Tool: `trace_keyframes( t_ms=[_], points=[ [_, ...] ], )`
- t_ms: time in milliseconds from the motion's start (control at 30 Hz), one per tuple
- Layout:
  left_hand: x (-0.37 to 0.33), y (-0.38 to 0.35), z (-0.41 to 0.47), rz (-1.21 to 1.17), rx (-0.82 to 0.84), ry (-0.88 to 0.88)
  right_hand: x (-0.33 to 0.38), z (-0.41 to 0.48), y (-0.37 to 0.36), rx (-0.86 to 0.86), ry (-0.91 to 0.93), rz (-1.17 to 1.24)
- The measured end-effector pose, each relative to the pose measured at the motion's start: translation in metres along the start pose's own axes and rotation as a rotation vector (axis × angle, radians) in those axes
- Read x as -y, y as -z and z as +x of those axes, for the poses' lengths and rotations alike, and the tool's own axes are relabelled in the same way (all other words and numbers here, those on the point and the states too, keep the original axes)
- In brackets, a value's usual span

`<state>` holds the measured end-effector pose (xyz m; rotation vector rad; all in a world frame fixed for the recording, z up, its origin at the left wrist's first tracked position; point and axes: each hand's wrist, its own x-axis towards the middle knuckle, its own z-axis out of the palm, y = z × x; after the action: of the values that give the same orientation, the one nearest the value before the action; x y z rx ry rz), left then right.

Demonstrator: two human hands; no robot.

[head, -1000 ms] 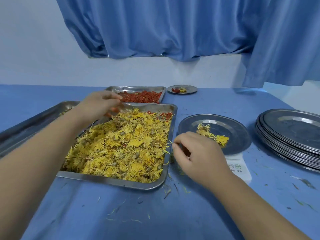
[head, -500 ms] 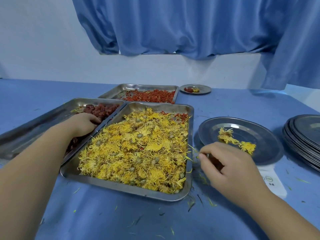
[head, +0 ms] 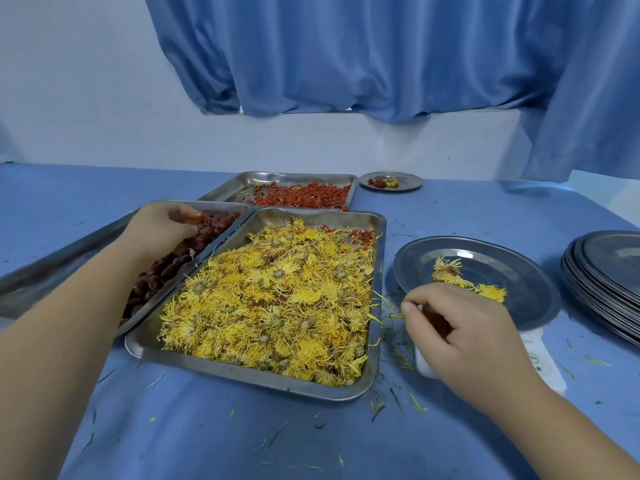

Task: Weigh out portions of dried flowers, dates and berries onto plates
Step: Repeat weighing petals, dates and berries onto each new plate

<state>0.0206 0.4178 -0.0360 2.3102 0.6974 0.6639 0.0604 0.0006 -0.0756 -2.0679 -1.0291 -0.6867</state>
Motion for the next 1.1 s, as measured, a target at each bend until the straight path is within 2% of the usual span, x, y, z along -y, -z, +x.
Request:
trace_keyframes(
  t_ms=[100, 167, 267, 400, 600, 867, 1100],
  points=[
    [-0.028, -0.005, -0.009, -0.142, 0.043, -0.030, 0.000, 0.001, 0.003, -0.034, -0.069, 0.050],
    [-0.052, -0.014, -0.018, -0.289, 0.160, -0.051, -0.002, 0.002, 0.007, -0.076, -0.151, 0.114],
    [-0.092, -0.033, -0.033, -0.363, 0.305, -0.115, -0.007, 0.003, 0.014, -0.159, -0.311, 0.245],
    [-0.146, -0.063, -0.057, -0.312, 0.421, -0.249, -0.016, 0.007, 0.024, -0.246, -0.486, 0.387],
    [-0.205, -0.117, -0.087, -0.171, 0.549, -0.401, -0.025, 0.012, 0.035, -0.327, -0.590, 0.511],
    [-0.227, -0.171, -0.103, -0.099, 0.556, -0.441, -0.033, 0.012, 0.042, -0.376, -0.554, 0.483],
    [-0.223, -0.157, -0.078, -0.014, 0.490, -0.468, -0.032, 0.017, 0.041, -0.365, -0.569, 0.537]
  ],
)
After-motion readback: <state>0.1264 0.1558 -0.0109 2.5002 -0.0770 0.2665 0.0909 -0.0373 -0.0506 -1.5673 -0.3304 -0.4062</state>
